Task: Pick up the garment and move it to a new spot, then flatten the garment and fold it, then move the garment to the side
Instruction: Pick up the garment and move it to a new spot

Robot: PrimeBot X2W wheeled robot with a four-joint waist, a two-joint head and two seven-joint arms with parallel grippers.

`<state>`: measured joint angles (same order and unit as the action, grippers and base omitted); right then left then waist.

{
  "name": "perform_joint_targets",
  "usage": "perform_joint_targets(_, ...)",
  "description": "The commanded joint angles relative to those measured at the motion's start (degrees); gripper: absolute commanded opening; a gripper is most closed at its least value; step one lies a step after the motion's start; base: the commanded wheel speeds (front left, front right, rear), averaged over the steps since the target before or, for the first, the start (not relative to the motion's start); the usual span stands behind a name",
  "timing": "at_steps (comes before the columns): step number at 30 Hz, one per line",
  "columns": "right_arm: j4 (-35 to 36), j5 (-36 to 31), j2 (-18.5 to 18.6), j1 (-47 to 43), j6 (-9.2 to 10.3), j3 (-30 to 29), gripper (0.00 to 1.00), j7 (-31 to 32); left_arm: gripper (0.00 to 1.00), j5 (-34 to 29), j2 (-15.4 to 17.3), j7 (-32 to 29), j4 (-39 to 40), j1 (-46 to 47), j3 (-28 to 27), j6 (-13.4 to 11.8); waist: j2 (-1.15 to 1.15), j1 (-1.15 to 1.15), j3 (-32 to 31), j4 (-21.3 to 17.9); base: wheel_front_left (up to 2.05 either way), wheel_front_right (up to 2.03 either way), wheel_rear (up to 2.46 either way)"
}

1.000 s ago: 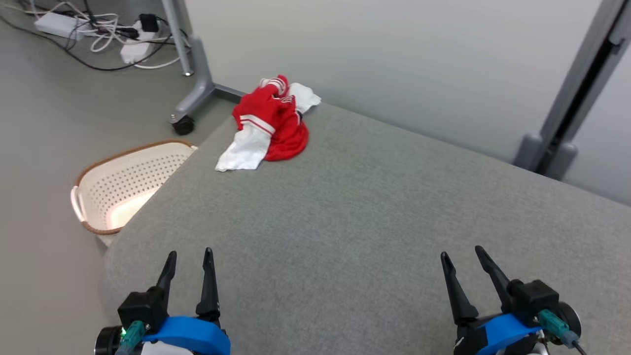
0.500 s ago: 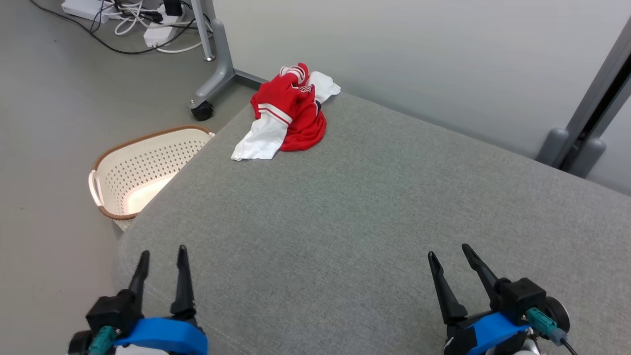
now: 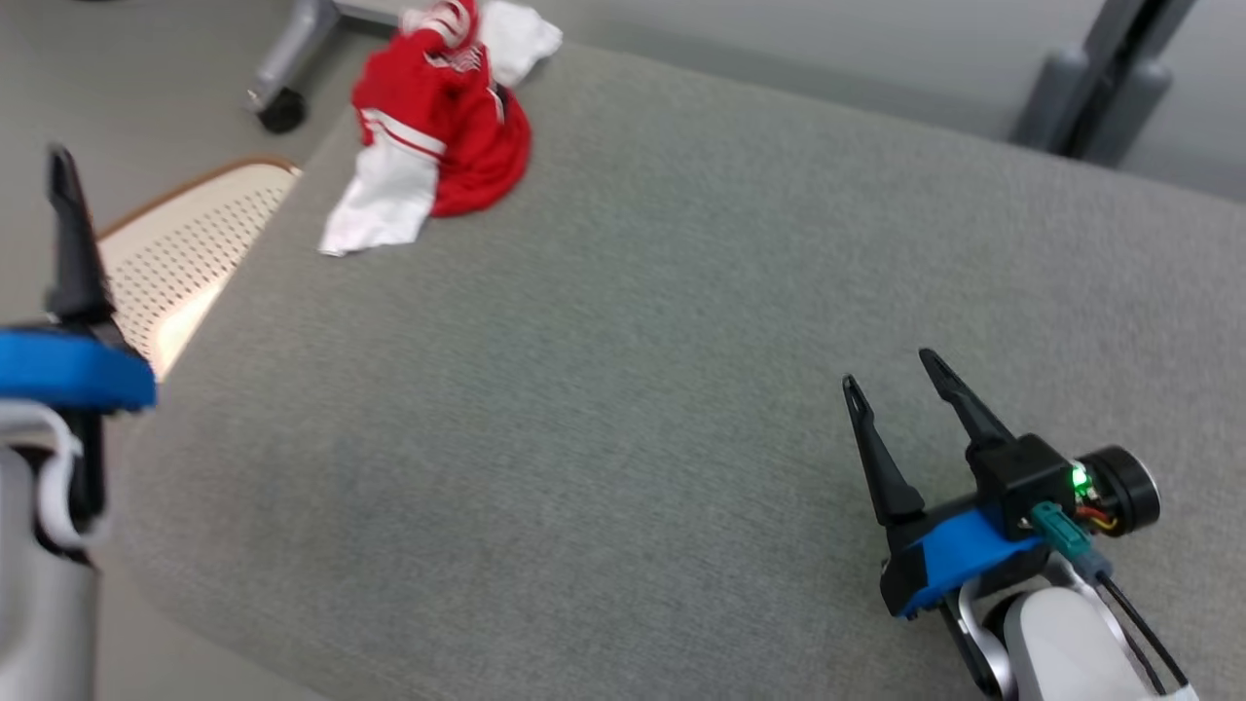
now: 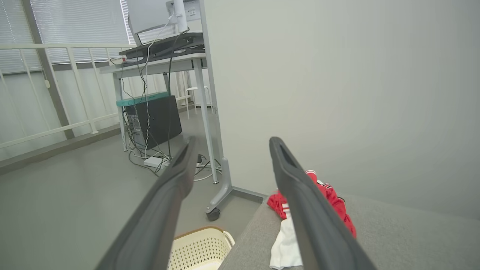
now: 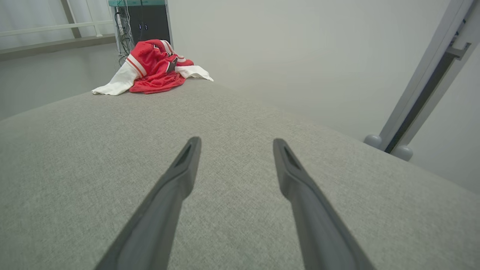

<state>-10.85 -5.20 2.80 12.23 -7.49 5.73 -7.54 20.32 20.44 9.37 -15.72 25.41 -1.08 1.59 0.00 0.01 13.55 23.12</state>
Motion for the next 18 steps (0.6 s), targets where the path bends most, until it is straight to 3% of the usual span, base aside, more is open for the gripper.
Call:
perform_joint_targets(1,1.7,-1.1,0.2,1.2,0.00,0.8,1.00,1.2,1.00,0.0,1.7,-1.7,-2.8,3.8,0.5,1.2,0.00,-0.01,2.2,-1.0,0.00,0.00,0.00)
perform_joint_targets(7,6.9,-3.9,0.2,3.6,0.00,3.4,1.00,5.6,1.00,1.7,4.1,-6.0,-15.1,15.4,2.5,4.1,0.00,-0.01,10.1,-4.7,0.00,0.00,0.00)
perform_joint_targets(18,12.9,-5.2,0.4,2.7,0.00,3.8,1.00,8.2,1.00,1.2,2.3,-4.7,-32.2,27.9,8.4,5.5,0.00,-0.01,21.5,-8.8,0.00,0.00,0.00)
